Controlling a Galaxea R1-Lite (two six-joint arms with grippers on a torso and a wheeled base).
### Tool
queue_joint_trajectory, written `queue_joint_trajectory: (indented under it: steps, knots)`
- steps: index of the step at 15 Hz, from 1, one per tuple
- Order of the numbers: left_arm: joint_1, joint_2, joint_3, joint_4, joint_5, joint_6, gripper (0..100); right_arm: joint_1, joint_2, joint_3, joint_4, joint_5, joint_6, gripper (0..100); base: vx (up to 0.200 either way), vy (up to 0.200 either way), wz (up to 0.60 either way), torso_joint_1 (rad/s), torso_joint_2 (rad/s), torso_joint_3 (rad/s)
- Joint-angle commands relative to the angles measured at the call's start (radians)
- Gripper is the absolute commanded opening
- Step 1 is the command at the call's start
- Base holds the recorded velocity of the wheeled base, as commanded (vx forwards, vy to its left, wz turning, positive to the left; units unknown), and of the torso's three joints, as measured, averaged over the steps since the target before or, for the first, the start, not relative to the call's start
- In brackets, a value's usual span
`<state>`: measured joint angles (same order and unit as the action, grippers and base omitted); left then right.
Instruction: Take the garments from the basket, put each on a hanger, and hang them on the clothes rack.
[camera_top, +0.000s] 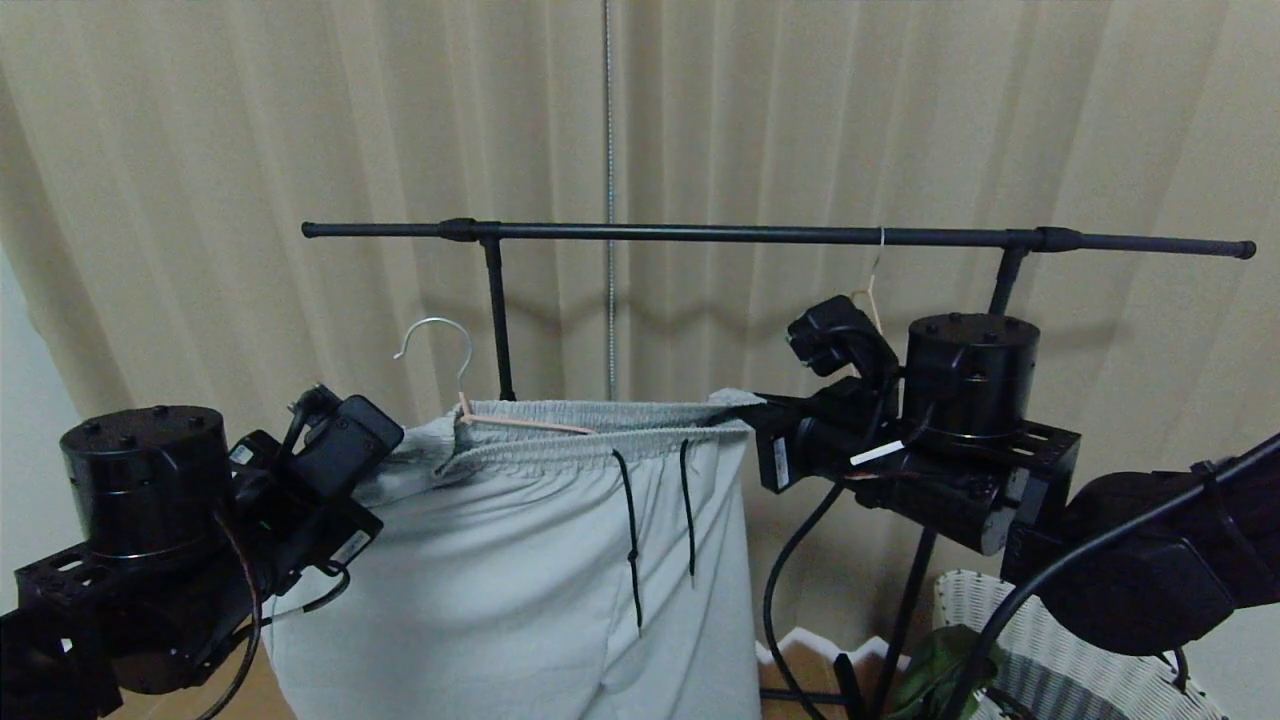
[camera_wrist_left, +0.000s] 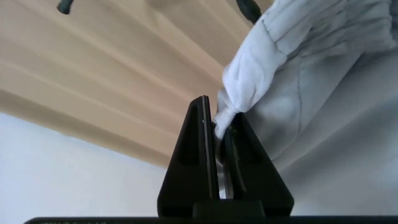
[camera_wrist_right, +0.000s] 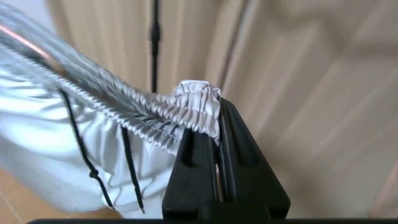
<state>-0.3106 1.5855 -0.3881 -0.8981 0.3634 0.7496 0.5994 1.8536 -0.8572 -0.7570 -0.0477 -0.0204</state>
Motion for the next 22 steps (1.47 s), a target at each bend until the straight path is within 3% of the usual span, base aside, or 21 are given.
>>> queue_joint_trajectory:
  steps: [1,6,12,13,16,22]
  knots:
    - [-0.004,0.017,0.009,0.001,-0.001,0.001,0,0.043,-0.001,-0.005,0.001,0.019,-0.013,0,0.000,0.000,0.00,0.000,0.00,0.000]
    - [-0.007,0.019,0.002,-0.001,-0.001,-0.003,0,0.177,0.019,-0.006,-0.004,0.023,-0.013,0,0.000,0.000,0.00,0.000,0.00,0.000]
    - [-0.021,0.011,-0.002,-0.042,-0.001,-0.026,0,0.223,0.039,0.024,-0.005,0.023,-0.012,0,0.000,0.000,0.00,0.000,0.00,0.000]
    - [-0.021,0.002,-0.002,-0.042,0.000,-0.026,0,0.227,0.041,0.030,-0.005,0.023,-0.012,100,0.000,0.000,0.00,0.000,0.00,0.000]
    - [-0.019,-0.018,-0.009,-0.042,0.000,-0.042,0,0.227,0.036,0.064,-0.012,0.017,-0.012,100,0.000,0.000,0.00,0.000,0.00,0.000]
    - [-0.015,-0.009,-0.072,-0.044,0.006,-0.167,0,0.158,-0.037,0.191,-0.076,0.008,-0.055,100,0.000,0.000,0.00,0.000,0.00,0.000]
